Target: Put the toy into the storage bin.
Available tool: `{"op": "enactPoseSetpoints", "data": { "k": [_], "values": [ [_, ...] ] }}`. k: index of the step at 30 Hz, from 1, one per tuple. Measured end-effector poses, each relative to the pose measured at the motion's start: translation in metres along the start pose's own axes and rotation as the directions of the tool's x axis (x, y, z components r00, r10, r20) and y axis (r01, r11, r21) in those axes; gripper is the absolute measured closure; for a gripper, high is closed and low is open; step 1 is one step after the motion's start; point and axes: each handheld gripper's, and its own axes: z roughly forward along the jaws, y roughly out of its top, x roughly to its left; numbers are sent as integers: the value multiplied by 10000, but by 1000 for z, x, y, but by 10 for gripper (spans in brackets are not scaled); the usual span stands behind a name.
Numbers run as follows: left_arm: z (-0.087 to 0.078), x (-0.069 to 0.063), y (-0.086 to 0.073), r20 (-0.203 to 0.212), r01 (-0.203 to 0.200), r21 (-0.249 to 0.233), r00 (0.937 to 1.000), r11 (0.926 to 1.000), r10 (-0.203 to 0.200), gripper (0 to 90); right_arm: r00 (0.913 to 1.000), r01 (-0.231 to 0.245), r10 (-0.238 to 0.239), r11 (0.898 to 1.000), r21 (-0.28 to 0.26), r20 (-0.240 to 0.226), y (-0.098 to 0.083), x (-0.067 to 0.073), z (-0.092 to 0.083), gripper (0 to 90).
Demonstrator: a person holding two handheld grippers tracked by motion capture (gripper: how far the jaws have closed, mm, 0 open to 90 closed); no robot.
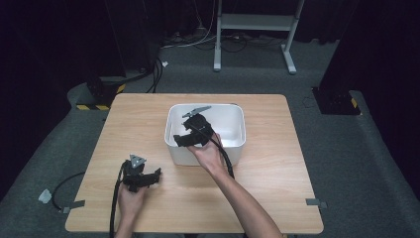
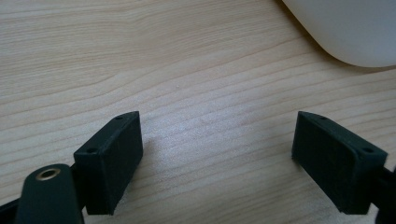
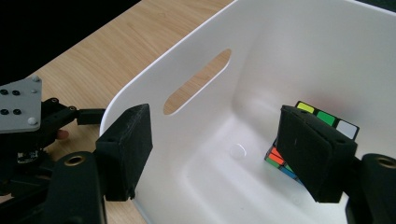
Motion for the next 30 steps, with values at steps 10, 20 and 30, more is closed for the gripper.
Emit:
{"op": "enactPoseSetpoints", "data": {
  "k": [10,20,30],
  "values": [
    [0,0,0,2,3,-4,10000,10000,-3,165,10000,-90,91,9994,-320,35,-3,-7,-12,268],
    [0,0,0,3,2,-1,10000,10000,-2,165,9999,-139,144,9983,-560,91,-6,-12,-24,268],
    [0,0,0,3,-2,1,10000,10000,2,164,9990,-356,378,9960,-825,252,-10,-23,-38,274]
  ]
}}
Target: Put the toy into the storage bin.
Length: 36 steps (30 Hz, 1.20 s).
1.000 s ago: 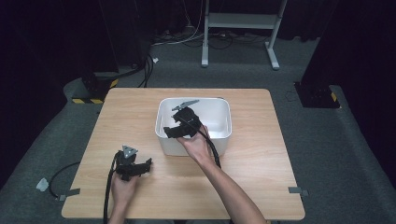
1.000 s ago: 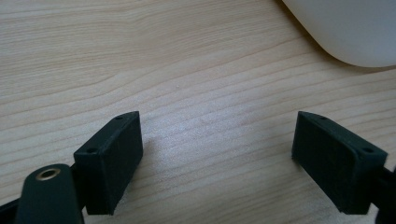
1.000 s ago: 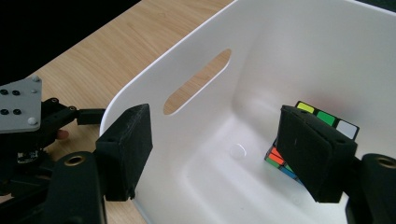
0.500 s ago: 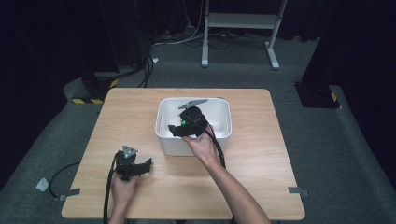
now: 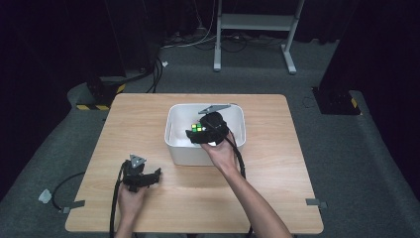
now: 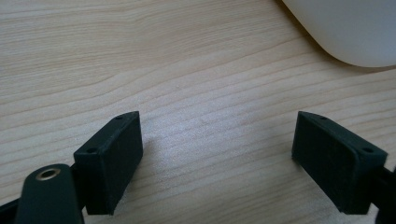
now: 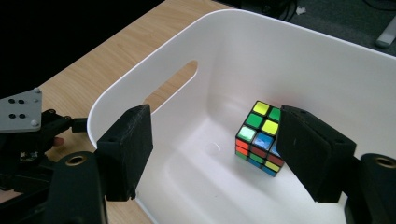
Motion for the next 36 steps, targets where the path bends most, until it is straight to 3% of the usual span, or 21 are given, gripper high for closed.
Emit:
{"op": "enactPoseSetpoints", "data": {
  "k": [36],
  "values": [
    [0,0,0,-3,-1,2,10000,10000,1,164,9965,-677,720,9930,-971,419,-20,-37,-45,288]
  ]
}}
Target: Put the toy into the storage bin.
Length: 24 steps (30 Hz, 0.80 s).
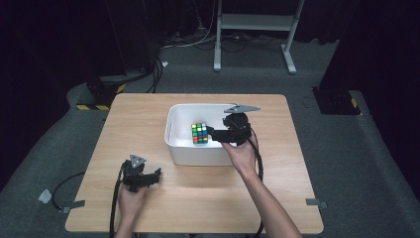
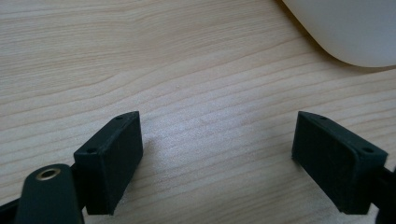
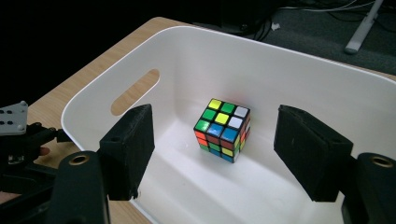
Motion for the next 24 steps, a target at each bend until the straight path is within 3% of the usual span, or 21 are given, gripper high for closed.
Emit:
{"op": "enactPoseSetpoints", "data": {
  "k": [24],
  "values": [
    [0,0,0,-3,2,-3,10000,10000,-2,164,9997,-147,153,9994,-327,180,-7,-13,-19,290]
  ]
}}
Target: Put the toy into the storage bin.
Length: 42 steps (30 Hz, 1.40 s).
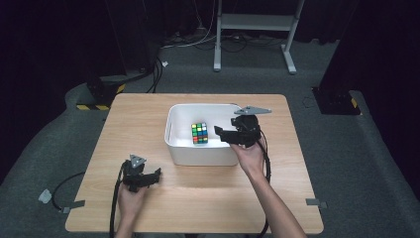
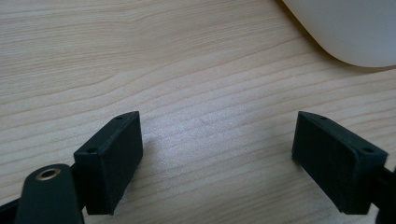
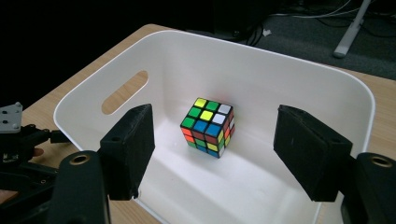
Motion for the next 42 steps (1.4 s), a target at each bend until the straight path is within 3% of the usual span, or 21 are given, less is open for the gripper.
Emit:
{"op": "enactPoseSetpoints", "data": {
  "k": [42],
  "values": [
    [0,0,0,-21,11,6,10000,10000,-11,164,9975,-583,610,9957,-718,369,-13,-29,-36,294]
  ]
}}
